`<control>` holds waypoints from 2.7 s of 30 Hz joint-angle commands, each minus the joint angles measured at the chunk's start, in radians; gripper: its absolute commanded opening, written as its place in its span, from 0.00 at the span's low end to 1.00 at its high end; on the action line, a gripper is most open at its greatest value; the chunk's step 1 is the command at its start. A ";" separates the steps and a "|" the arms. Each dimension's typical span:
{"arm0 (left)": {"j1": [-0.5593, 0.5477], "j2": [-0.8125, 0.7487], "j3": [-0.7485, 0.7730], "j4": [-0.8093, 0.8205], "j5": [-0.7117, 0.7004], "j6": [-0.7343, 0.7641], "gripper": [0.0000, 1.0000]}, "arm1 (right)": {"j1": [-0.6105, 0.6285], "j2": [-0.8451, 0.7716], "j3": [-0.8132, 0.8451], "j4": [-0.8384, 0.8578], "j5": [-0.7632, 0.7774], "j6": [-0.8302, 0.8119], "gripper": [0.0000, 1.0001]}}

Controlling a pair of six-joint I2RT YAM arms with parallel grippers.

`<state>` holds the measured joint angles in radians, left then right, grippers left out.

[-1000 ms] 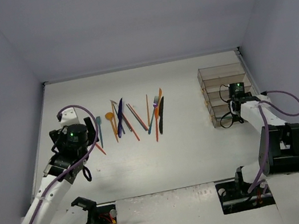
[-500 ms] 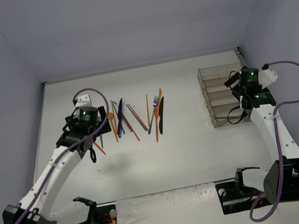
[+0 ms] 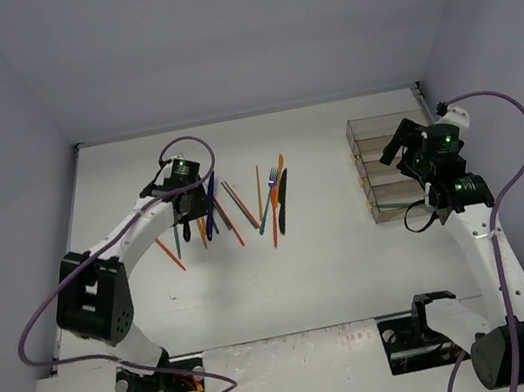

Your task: Sort the eating utensils into containers

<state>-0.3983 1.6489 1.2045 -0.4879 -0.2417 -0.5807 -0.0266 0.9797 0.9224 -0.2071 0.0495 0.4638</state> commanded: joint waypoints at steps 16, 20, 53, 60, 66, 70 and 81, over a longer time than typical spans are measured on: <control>0.088 0.255 0.154 0.109 0.056 -0.029 0.38 | 0.081 -0.016 0.002 0.029 -0.035 -0.100 0.82; 0.096 0.277 0.155 0.125 0.053 -0.030 0.35 | 0.082 -0.010 -0.004 0.030 -0.033 -0.101 0.82; 0.037 -0.176 0.190 0.234 0.435 -0.075 0.00 | 0.289 0.130 0.150 0.090 -0.385 -0.164 0.84; -0.095 -0.246 0.177 0.399 0.501 -0.162 0.00 | 0.525 0.196 0.218 0.242 -0.365 -0.123 0.83; -0.165 -0.258 0.181 0.453 0.500 -0.194 0.00 | 0.659 0.244 0.285 0.300 -0.302 -0.120 0.81; -0.198 -0.273 0.177 0.470 0.480 -0.213 0.00 | 0.699 0.274 0.306 0.318 -0.258 -0.118 0.78; -0.252 -0.301 0.164 0.528 0.450 -0.225 0.00 | 0.726 0.304 0.302 0.342 -0.196 -0.112 0.55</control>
<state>-0.6400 1.3932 1.3479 -0.0578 0.2192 -0.7944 0.6891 1.2886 1.1862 0.0428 -0.1967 0.3470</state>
